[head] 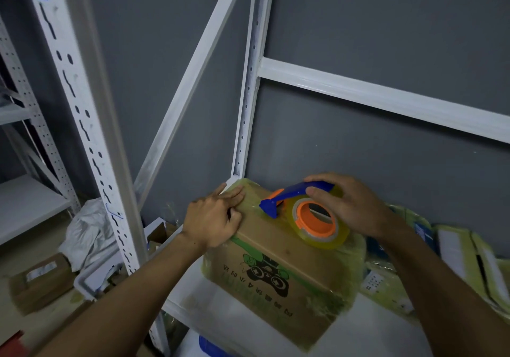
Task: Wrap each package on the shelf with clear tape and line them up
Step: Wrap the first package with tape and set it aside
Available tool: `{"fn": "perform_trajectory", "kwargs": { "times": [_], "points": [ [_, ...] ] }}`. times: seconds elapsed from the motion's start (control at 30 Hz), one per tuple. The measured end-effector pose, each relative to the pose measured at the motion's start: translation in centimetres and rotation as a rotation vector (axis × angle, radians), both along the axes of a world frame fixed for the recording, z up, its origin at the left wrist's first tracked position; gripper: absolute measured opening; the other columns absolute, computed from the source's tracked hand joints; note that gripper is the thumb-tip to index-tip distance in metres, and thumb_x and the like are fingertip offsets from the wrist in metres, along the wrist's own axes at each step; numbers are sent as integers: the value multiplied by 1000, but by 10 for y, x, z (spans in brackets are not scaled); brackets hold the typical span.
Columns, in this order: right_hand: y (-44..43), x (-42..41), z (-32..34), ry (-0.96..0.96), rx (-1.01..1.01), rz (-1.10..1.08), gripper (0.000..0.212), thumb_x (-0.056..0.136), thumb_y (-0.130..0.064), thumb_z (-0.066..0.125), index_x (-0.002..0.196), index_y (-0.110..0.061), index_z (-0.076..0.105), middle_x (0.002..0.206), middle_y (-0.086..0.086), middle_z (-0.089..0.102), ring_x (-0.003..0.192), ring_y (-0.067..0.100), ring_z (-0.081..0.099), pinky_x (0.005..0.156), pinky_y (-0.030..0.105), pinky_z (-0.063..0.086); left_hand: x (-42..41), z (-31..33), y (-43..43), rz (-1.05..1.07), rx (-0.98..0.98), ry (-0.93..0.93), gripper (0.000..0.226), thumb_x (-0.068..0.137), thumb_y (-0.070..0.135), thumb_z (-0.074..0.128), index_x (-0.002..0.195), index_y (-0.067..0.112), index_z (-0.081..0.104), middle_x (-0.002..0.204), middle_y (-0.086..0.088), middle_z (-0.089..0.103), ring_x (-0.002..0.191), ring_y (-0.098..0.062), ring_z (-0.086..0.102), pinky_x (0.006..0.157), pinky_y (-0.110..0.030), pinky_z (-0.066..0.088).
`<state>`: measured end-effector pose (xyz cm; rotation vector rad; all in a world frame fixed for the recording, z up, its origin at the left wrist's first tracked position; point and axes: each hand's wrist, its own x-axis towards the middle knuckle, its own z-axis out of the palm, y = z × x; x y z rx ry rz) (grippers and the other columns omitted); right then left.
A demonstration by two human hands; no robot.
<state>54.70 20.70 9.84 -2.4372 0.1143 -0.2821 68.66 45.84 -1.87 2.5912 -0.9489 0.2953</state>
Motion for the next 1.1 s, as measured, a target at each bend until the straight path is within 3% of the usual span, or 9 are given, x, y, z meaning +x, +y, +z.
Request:
{"fn": "perform_trajectory", "kwargs": {
  "times": [0.17, 0.4, 0.47, 0.57, 0.7, 0.97, 1.1],
  "points": [
    [1, -3, 1, 37, -24, 13, 33, 97, -42, 67, 127, -29, 69, 118, -15, 69, 106, 1, 64, 91, 24, 52, 1, 0, 0, -35, 8, -16, 70, 87, 50, 13, 146, 40, 51, 155, 23, 38, 149, -11, 32, 97, -37, 52],
    [17, 9, -12, 75, -29, 4, 43, 97, -52, 63, 134, -31, 65, 123, -18, 61, 115, 1, 56, 88, 8, 39, 28, 11, 9, -112, 175, -29, 67, 91, 44, 12, 154, 41, 34, 160, 23, 26, 156, -13, -2, 124, -44, 9],
    [20, 11, -14, 70, -37, -12, 43, 97, -54, 61, 135, -32, 64, 128, -15, 61, 117, 4, 57, 95, 17, 44, 31, 14, 8, -121, 215, -5, 67, 91, 42, 14, 157, 39, 29, 163, 22, 22, 155, -12, -11, 126, -46, 0],
    [20, 8, -18, 74, 20, -28, 44, 98, -55, 59, 135, -33, 63, 132, -11, 62, 119, 8, 58, 102, 31, 48, 21, 13, 3, -155, 154, 43, 70, 90, 40, 18, 159, 35, 26, 164, 12, 26, 156, -13, 0, 127, -44, 5],
    [21, 1, -27, 51, 119, -61, 45, 96, -57, 61, 138, -41, 56, 129, -19, 60, 117, 3, 58, 93, 24, 47, 4, 6, -7, -188, 135, 7, 77, 84, 47, 6, 156, 40, 33, 161, 19, 30, 152, -7, 24, 123, -39, 10],
    [28, -1, -27, -66, 188, -178, 42, 88, -55, 75, 125, -37, 67, 114, -21, 68, 104, -2, 64, 84, 19, 51, 4, 1, -8, -149, 53, -36, 72, 86, 48, 8, 148, 42, 45, 154, 23, 38, 148, -1, 29, 121, -32, 12],
    [26, -3, -21, -54, 135, -165, 47, 86, -60, 73, 126, -35, 69, 114, -22, 68, 103, -1, 65, 86, 24, 56, 4, 1, -7, -144, 38, -27, 73, 86, 48, 7, 147, 43, 46, 153, 24, 39, 147, 0, 29, 120, -31, 12]
  ]
}}
